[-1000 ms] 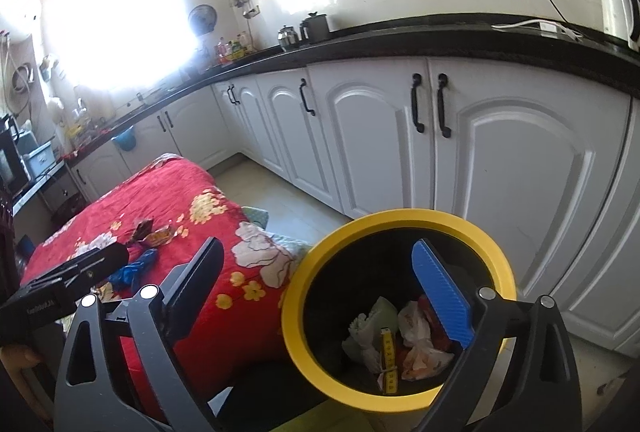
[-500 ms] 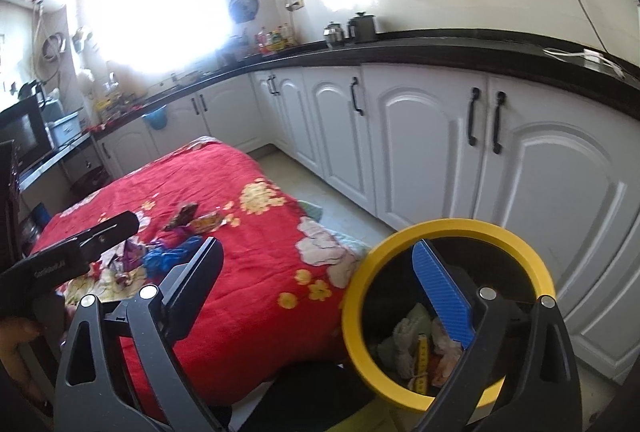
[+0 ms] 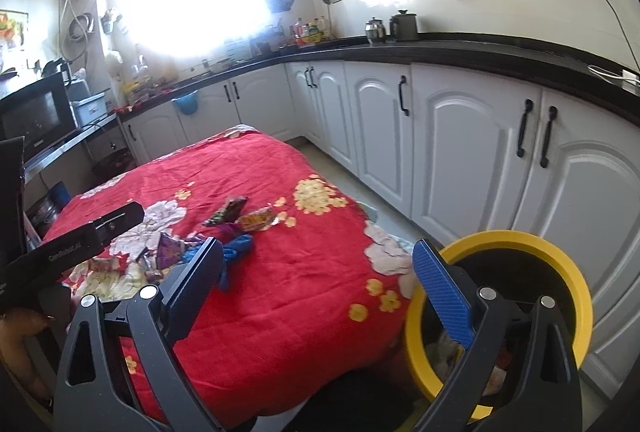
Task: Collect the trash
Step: 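Move both open tools back over the table toward the blue glove, then grasp the red snack wrapper with the left tool while the right tool grasps the blue glove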
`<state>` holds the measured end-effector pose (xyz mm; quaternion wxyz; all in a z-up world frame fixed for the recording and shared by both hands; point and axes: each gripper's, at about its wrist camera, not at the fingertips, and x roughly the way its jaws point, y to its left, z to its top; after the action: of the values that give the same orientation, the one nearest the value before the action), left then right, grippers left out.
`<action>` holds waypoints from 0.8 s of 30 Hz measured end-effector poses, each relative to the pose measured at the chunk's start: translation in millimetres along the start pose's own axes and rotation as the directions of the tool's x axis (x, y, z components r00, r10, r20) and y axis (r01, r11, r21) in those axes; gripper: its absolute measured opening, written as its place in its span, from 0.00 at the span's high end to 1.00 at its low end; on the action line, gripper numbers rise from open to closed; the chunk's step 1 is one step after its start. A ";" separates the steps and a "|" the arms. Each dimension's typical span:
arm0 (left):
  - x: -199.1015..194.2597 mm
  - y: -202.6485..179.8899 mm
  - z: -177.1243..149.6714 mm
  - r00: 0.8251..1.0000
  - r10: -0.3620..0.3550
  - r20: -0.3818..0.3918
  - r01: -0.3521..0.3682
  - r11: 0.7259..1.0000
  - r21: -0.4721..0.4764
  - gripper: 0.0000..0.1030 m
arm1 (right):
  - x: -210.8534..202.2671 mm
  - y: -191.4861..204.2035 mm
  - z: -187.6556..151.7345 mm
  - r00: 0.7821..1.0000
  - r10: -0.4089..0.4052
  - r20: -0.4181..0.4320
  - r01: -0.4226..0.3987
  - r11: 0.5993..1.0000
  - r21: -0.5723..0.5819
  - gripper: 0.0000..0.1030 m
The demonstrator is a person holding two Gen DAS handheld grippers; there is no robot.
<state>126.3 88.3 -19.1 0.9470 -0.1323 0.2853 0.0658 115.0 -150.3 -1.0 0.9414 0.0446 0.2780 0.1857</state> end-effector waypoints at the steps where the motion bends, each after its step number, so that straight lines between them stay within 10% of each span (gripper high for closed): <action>1: -0.4 3.6 0.7 1.000 0.007 0.003 -0.007 1.000 -0.005 0.10 | 2.4 2.9 1.1 1.000 0.005 -0.002 -0.005 1.000 -0.004 0.10; 24: -0.3 87.3 0.1 0.965 0.260 0.032 -0.243 0.934 -0.263 0.10 | 72.2 70.5 8.9 0.990 0.093 -0.105 -0.100 0.993 -0.066 0.10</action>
<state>108.7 171.8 -37.4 0.9145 -0.2142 0.2576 0.2270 152.9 -57.8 -16.9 0.9169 0.0150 0.3164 0.2427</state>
